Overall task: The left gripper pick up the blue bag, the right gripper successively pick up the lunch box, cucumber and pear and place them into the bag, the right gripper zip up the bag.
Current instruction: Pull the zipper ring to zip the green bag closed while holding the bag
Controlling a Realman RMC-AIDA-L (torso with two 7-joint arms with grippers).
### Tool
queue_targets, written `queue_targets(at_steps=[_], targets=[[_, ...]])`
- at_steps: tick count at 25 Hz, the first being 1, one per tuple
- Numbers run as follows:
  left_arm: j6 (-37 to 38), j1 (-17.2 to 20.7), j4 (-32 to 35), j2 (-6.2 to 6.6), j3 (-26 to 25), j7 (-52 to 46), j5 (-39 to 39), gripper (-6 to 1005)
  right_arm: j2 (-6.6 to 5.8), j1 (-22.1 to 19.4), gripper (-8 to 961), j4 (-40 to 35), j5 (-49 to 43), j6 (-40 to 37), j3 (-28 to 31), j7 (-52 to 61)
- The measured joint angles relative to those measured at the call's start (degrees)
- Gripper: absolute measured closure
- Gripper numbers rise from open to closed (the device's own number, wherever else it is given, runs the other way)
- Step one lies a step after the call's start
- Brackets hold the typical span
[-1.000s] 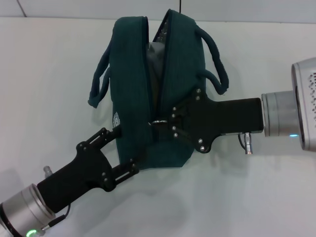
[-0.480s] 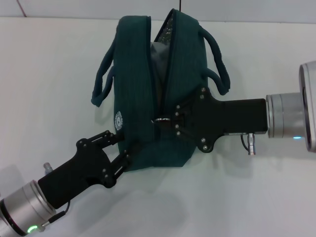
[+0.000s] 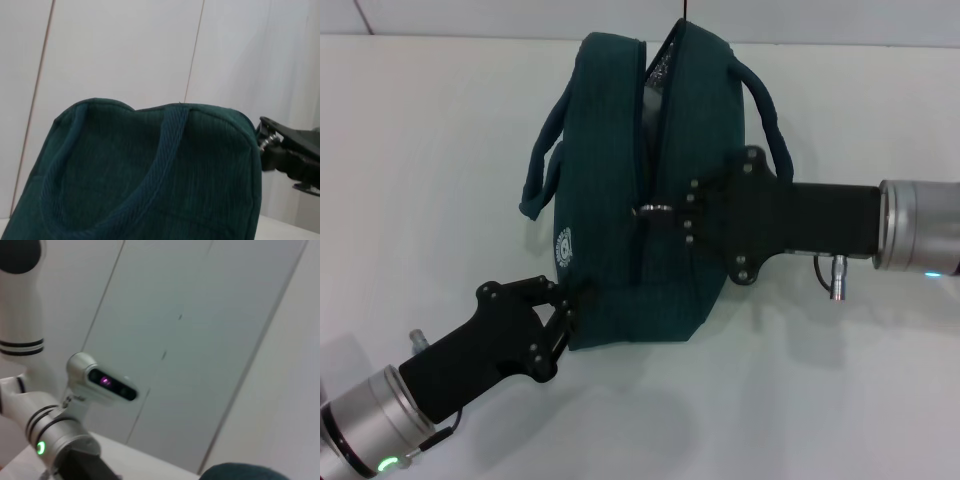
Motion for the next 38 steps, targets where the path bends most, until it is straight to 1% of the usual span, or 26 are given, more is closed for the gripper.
queue_targets(at_steps=[6,12,17,24,27,30,34,38], targets=[[-0.47,-0.59,0.07,0.06,0.58,0.00,0.80,928,0.14,-0.79,933,0.36,4.66,0.00,0.00,-3.67],[-0.56,-1.17,0.09,0.27,2.51,-0.02,0.83,927,0.20,-1.44,933,1.67,12.30,0.01,-0.26,-9.85],[-0.61,-1.46,0.09,0.48,4.14,-0.03,0.87,927,0.23,-1.91,933,4.17,20.18,-0.67,-3.12,-17.57],[-0.12,-1.77,0.14,0.12,3.91,0.58,0.45,926,0.23,-2.18,933,4.63,20.80,-1.13,-4.19,-19.61],[0.27,-1.79,0.10,0.01,3.63,0.45,-1.30,926,0.23,-2.23,934,4.63,20.84,-1.28,-4.21,-19.67],[2.59,-1.75,-0.26,-0.05,3.59,0.43,-4.69,926,0.23,-2.30,934,4.63,20.87,-1.30,-4.25,-20.13],[6.89,-1.76,0.02,0.09,3.56,0.31,-6.39,773,0.23,-2.31,934,4.63,20.88,-1.31,-4.32,-20.33],[7.02,-2.30,-0.26,0.04,3.56,0.29,-7.44,644,0.22,-2.22,934,4.63,20.88,-1.31,-4.35,-20.34]])
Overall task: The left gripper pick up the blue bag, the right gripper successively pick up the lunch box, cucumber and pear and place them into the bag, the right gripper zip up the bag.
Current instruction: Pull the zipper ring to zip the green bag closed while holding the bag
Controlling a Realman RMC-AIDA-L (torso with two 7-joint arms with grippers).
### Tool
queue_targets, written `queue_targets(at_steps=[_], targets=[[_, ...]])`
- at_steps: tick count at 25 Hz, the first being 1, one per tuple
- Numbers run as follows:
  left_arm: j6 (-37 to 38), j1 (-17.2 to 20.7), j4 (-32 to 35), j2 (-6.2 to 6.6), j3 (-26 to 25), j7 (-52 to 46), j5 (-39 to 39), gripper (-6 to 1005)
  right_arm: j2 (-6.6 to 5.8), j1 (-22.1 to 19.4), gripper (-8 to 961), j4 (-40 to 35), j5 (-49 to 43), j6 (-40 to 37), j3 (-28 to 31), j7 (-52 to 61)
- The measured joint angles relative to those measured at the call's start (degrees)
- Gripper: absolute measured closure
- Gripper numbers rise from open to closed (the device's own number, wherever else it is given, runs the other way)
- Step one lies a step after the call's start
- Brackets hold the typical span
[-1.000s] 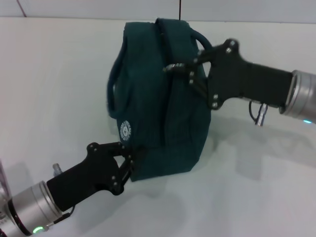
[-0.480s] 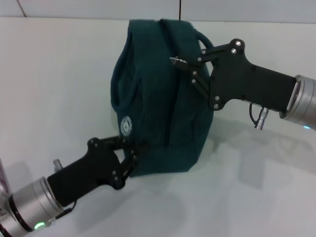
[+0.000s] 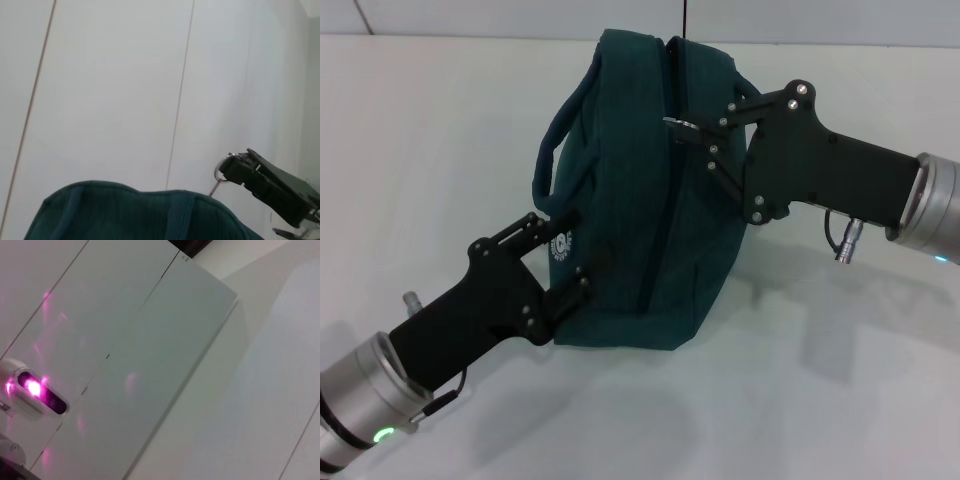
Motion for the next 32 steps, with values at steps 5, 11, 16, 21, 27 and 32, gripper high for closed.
queue_targets(at_steps=[5,11,16,21,27,32], targets=[[0.32,-0.66,-0.16,-0.39,0.00,-1.70,-2.39,491,0.00,0.24,934,0.00,-0.03,0.43,-0.04,-0.02],[0.11,-2.33,-0.20,-0.46,0.00,-4.49,-3.68,307,0.00,0.39,933,0.00,-0.14,0.52,-0.04,-0.08],[-0.14,-3.56,-0.61,-0.44,0.02,-5.25,-4.24,215,0.00,0.15,933,0.00,-0.13,0.52,-0.04,-1.32],[-1.88,-3.91,-1.00,-0.45,0.05,-5.29,-5.07,240,0.00,0.07,934,0.04,-0.07,0.55,0.03,-1.43],[-2.90,-3.91,-0.98,-0.47,0.01,-5.30,-5.12,270,0.00,0.15,934,0.15,0.69,0.55,0.02,-1.51],[-3.58,-3.91,-0.97,-0.48,0.00,-5.07,-5.67,467,0.00,0.38,934,0.11,0.70,0.55,-0.03,-1.52]])
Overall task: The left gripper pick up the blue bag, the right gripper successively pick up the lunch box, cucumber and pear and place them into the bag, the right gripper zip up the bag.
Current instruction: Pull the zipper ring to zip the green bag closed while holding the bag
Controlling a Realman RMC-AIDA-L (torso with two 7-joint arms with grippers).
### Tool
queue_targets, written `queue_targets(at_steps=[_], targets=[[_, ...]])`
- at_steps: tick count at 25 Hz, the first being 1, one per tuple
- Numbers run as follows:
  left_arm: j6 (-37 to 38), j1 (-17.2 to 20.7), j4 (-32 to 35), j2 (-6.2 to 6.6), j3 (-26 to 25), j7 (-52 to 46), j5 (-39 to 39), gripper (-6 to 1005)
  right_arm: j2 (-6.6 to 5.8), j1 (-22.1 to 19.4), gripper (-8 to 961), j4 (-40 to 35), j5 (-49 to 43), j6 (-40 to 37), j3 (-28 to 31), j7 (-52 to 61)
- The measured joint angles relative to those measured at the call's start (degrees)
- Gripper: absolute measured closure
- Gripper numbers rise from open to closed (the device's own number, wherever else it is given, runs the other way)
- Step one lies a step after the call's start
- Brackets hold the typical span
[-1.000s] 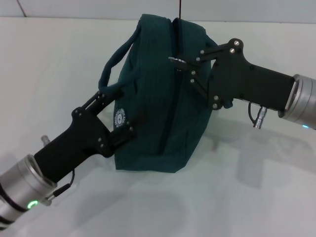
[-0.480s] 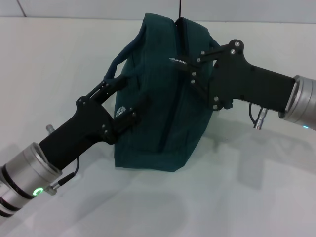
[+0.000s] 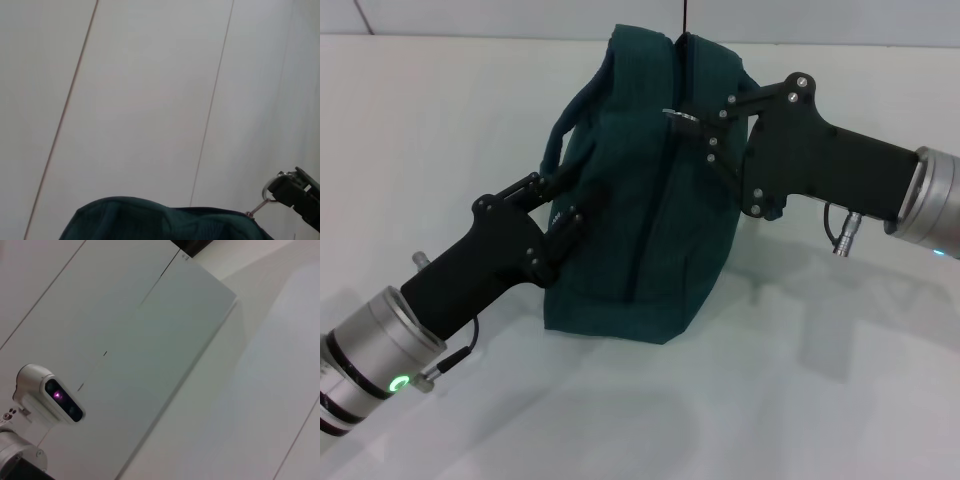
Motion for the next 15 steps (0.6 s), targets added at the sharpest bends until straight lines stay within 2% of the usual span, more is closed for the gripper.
queue_targets(at_steps=[9,14,15], targets=[[0.91,0.00,0.59,0.16,0.43,0.64,0.37,709,0.00,0.05,933,-0.03,0.00,0.03,0.10,-0.04],[3.38,0.33,0.62,0.41,0.51,1.98,0.94,903,0.00,0.06,933,-0.03,0.01,-0.47,-0.01,-0.05],[3.62,0.43,0.62,0.48,0.52,2.35,1.23,910,0.00,-0.01,933,-0.03,0.01,-0.78,-0.03,-0.05]])
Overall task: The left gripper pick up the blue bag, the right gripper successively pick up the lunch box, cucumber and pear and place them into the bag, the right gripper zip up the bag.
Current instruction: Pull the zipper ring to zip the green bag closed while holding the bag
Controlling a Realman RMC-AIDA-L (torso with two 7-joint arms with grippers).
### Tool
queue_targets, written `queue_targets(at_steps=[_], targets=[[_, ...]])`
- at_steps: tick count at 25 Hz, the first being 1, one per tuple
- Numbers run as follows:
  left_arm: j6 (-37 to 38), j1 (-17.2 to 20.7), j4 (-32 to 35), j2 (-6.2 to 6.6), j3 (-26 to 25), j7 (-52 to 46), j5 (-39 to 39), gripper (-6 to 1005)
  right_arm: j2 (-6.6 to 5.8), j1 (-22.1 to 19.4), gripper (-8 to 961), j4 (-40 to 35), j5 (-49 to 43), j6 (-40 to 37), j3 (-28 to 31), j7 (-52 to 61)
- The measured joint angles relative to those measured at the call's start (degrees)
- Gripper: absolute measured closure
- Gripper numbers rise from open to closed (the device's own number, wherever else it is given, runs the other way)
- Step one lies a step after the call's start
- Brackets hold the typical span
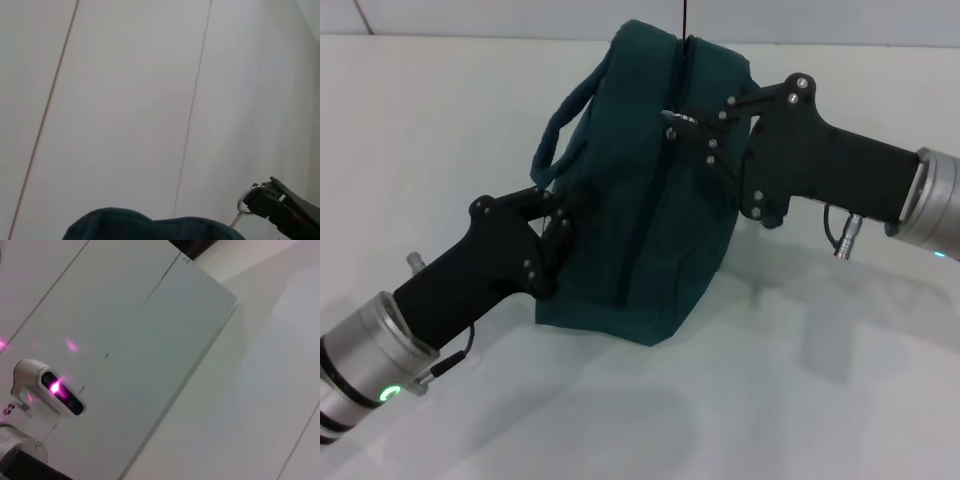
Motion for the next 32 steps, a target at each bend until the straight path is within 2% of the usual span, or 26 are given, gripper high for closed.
queue_targets(at_steps=[7,14,18,27,32], targets=[[0.55,1.06,1.05,0.73,0.09,2.21,3.20,943,0.00,-0.23,934,0.02,0.15,-0.71,-0.47,0.27],[0.10,3.53,3.52,1.28,0.07,3.26,4.55,944,0.00,0.13,933,2.43,6.53,0.23,-1.53,0.48],[-0.11,3.91,3.68,1.71,0.10,3.59,5.09,944,0.00,0.40,933,3.51,10.15,2.04,-1.47,0.22],[0.45,4.01,3.80,3.41,0.10,3.34,7.99,946,0.00,0.57,932,4.49,11.92,5.22,-0.14,-1.12],[0.51,4.54,4.10,3.76,-0.06,2.85,7.87,947,0.00,0.84,932,6.23,14.06,5.14,0.55,-2.91]])
